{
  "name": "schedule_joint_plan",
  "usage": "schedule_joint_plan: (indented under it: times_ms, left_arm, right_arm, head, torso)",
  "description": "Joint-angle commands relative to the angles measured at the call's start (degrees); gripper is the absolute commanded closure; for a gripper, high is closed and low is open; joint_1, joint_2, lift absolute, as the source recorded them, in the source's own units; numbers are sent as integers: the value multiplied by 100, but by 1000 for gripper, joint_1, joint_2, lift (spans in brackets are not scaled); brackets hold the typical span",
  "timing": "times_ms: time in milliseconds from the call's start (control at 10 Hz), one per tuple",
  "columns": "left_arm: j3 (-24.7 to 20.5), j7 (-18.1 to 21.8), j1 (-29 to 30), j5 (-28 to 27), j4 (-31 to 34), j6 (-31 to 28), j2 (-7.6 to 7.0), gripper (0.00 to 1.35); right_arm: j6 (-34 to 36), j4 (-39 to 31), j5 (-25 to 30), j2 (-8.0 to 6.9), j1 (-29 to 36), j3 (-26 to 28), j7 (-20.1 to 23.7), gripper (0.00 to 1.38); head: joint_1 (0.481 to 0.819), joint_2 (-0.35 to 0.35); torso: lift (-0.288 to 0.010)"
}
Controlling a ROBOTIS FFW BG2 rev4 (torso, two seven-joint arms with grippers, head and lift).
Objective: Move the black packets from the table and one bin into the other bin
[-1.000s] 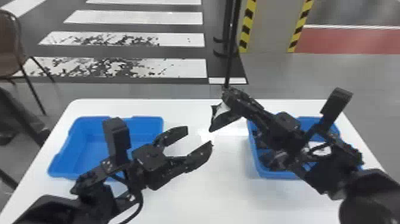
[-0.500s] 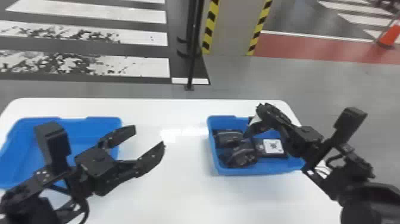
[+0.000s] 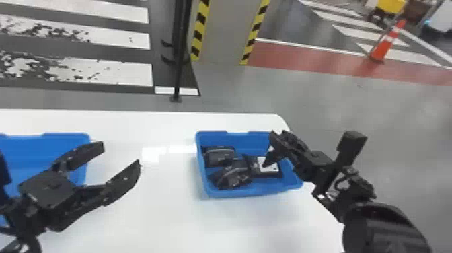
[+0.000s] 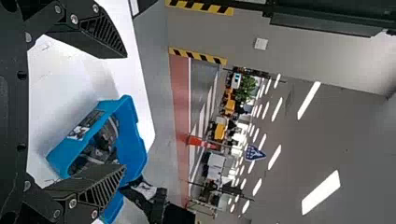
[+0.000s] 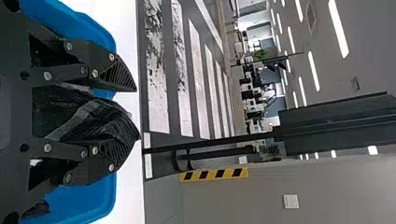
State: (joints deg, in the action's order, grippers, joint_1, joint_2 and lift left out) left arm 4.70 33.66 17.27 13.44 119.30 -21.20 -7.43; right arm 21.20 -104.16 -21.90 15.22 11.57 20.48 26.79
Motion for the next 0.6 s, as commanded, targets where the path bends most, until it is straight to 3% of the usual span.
schedule_joint_plan:
  times_ms: [0, 200, 400, 500]
  left_arm:
    - [-82, -175, 213, 96, 2, 574, 49, 216]
    - [-287, -685, 705, 462, 2, 1670, 163, 217]
    - [-402, -1573, 1394, 336, 255, 2810, 339, 216]
    - [-425, -1854, 1577, 210, 269, 3189, 357, 216]
  right_arm:
    - [-362, -587, -84, -133, 502, -3, 19, 45]
    - [-896, -1319, -312, -449, 1233, -37, -130, 153]
    - [-1136, -2247, -347, -599, 1964, -243, -412, 159]
    - [-1178, -2781, -301, -669, 2414, -380, -728, 159]
  head:
    - [695, -345]
    - [695, -312]
    - [695, -238]
    - [695, -213]
  torso:
    - [-110]
    - [-110]
    - [-110]
    - [-110]
